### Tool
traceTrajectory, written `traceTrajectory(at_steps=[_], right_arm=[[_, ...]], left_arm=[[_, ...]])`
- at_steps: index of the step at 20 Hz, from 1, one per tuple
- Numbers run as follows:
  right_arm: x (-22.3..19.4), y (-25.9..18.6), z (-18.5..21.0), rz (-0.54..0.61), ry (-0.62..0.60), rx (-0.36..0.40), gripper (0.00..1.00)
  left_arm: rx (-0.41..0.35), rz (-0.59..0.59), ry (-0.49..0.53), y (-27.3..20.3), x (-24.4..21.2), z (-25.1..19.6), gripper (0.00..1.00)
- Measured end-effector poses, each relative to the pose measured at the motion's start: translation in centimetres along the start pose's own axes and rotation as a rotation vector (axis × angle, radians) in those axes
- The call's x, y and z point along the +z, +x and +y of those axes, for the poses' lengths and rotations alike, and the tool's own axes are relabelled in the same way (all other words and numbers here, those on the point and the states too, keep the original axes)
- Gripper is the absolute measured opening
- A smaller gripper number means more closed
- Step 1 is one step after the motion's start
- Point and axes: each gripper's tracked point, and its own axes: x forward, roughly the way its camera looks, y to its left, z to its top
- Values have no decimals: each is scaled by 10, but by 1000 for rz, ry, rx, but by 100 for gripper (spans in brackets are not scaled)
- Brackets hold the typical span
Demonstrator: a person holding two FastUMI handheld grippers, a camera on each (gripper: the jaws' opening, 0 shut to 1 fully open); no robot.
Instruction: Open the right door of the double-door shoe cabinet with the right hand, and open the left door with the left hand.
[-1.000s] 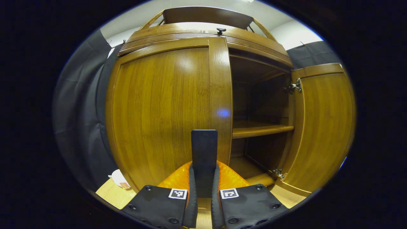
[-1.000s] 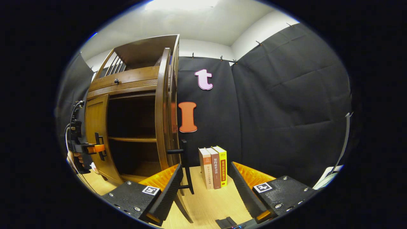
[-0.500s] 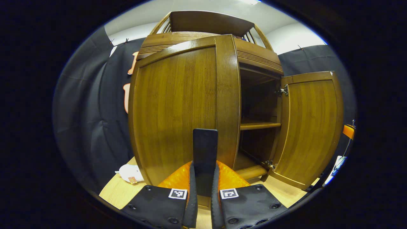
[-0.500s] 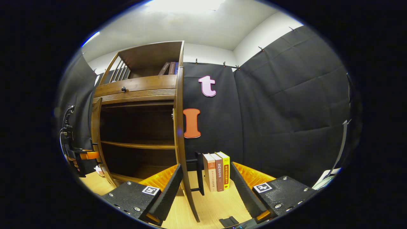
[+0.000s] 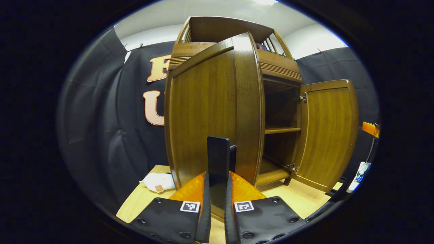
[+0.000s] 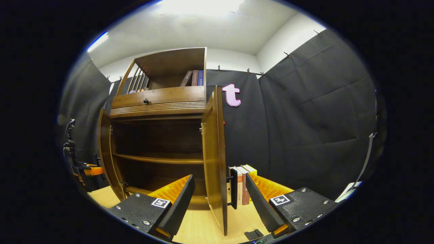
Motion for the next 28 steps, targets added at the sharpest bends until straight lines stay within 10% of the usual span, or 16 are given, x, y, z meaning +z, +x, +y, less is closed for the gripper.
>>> traceTrajectory(at_steps=[11, 28], right_arm=[[5, 6, 33, 1, 3, 51, 92], [14, 8, 65, -5, -13, 98, 99]], left_arm=[[118, -9, 62, -36, 1, 61, 9], [85, -1, 32, -46, 0, 94, 10]])
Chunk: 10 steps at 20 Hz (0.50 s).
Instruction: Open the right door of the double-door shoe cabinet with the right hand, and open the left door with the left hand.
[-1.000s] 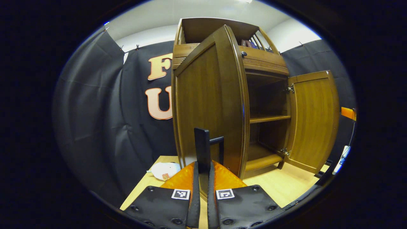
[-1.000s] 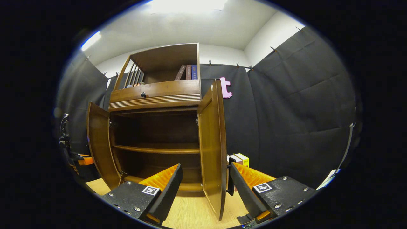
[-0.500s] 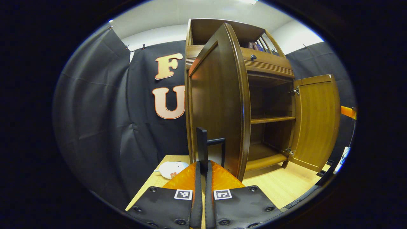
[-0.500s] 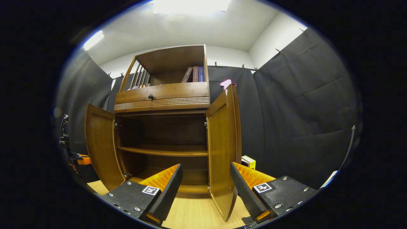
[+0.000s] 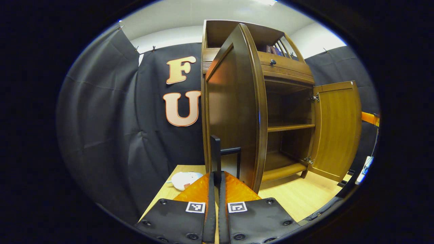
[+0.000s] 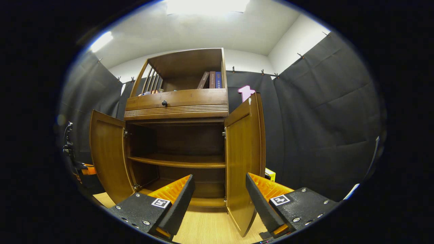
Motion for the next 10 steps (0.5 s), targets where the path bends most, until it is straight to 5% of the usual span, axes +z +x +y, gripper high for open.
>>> traceTrajectory(at_steps=[1, 4, 10], right_arm=[[-1, 1, 2, 5, 1, 4, 92], [-3, 4, 6, 13, -1, 11, 99], [-1, 8, 13, 7, -2, 20, 92]], left_arm=[[1, 0, -1, 0, 1, 3, 10], [9, 0, -1, -1, -1, 10, 10], [32, 9, -24, -2, -6, 33, 10]])
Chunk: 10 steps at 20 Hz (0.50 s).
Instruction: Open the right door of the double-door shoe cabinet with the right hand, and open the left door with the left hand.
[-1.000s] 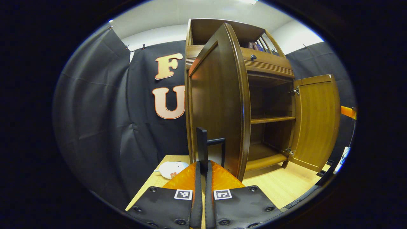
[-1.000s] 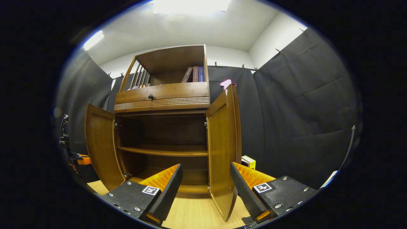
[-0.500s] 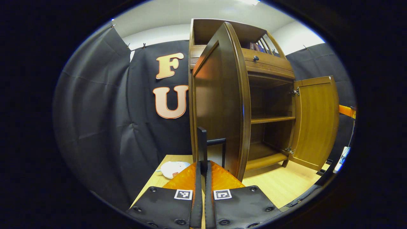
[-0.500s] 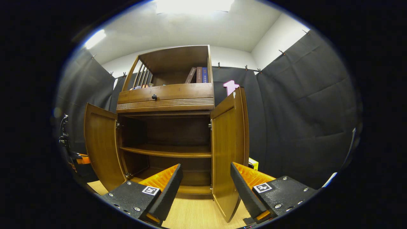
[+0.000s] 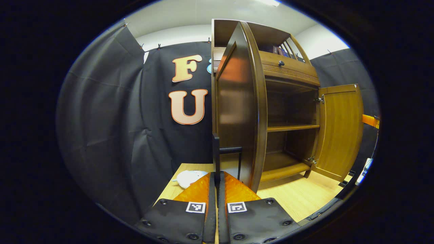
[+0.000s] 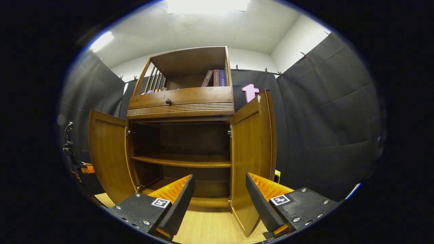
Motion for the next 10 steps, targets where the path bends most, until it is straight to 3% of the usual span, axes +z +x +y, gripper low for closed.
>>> traceTrajectory(at_steps=[7, 10], right_arm=[[-1, 7, 12, 2, 4, 16, 92], [0, 10, 17, -1, 11, 23, 92]], left_arm=[[49, 1, -24, -5, -4, 32, 12], [52, 2, -45, -8, -5, 43, 8]])
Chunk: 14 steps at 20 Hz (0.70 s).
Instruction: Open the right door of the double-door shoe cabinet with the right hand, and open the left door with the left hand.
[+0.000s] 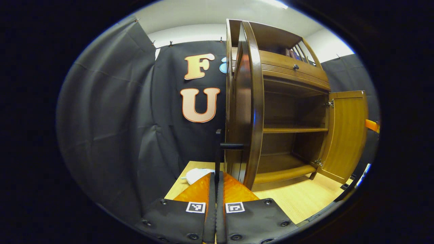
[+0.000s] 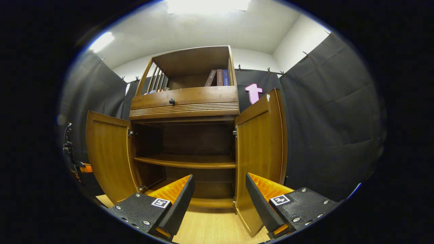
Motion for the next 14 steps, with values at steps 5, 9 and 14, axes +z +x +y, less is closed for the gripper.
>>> traceTrajectory(at_steps=[5, 9, 14], right_arm=[[0, 6, 5, 3, 3, 11, 92], [-2, 7, 4, 7, 11, 15, 92], [0, 5, 0, 4, 21, 15, 92]], left_arm=[[9, -11, -7, -8, 5, 8, 7], [-2, -29, -13, -18, 16, 5, 8], [27, -44, 16, -41, 34, -9, 7]])
